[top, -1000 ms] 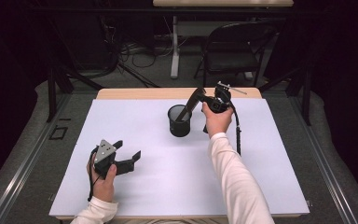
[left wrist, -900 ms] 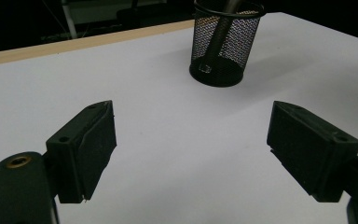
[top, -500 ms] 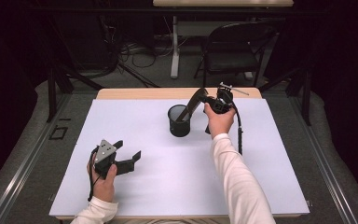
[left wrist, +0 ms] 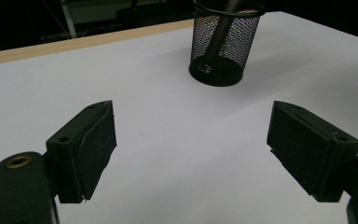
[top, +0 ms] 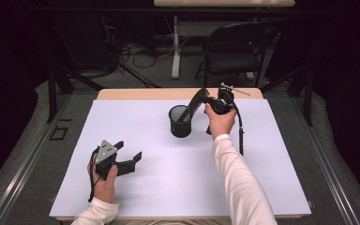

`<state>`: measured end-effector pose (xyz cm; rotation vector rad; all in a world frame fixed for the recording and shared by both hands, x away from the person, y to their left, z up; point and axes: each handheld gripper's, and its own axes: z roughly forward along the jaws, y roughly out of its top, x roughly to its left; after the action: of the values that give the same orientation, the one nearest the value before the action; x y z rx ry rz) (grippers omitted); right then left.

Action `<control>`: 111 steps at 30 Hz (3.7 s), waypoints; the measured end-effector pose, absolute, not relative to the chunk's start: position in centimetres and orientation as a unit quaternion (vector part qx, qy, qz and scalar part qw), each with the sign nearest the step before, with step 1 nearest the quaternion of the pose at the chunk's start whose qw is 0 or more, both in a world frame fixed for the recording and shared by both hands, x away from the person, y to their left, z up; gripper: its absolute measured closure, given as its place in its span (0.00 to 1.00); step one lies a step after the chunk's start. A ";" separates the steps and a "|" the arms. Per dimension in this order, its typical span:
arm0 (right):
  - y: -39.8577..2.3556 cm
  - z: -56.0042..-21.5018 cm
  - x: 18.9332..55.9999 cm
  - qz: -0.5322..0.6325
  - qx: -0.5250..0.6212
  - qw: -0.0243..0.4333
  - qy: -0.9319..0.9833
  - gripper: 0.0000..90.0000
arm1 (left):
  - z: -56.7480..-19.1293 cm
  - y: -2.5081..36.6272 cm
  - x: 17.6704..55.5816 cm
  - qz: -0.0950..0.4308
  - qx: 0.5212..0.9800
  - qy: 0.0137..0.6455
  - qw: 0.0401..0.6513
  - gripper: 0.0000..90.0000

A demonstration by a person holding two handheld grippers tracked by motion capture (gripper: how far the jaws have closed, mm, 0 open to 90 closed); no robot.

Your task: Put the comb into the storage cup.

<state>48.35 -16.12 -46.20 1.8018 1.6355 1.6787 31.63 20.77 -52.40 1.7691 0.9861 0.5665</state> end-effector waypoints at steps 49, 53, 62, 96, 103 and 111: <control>-15.7 -45.8 46.5 0.523 0.535 0.159 0.644 0.43 | -52.4 20.8 31.7 0.233 0.729 0.412 0.494 0.17; -15.8 -46.0 46.2 0.523 0.540 0.160 0.640 0.42 | -52.4 20.8 31.6 0.233 0.730 0.411 0.495 0.17; -16.3 -46.1 45.4 0.523 0.532 0.173 0.643 0.36 | -52.4 20.8 31.6 0.232 0.730 0.411 0.495 0.17; -17.3 -45.9 38.0 0.487 0.445 0.198 0.725 0.16 | -52.0 21.4 31.7 0.226 0.725 0.415 0.501 0.17; -17.5 -45.8 35.8 0.508 0.415 0.182 0.732 0.16 | -52.0 21.4 31.6 0.228 0.725 0.414 0.500 0.17; -17.8 -46.4 34.1 0.510 0.396 0.181 0.742 0.16 | -51.9 21.5 31.6 0.227 0.725 0.416 0.499 0.17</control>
<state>34.07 -17.78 -46.39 1.1184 2.0949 1.4395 31.58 21.49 -51.94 1.7545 1.0060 0.5490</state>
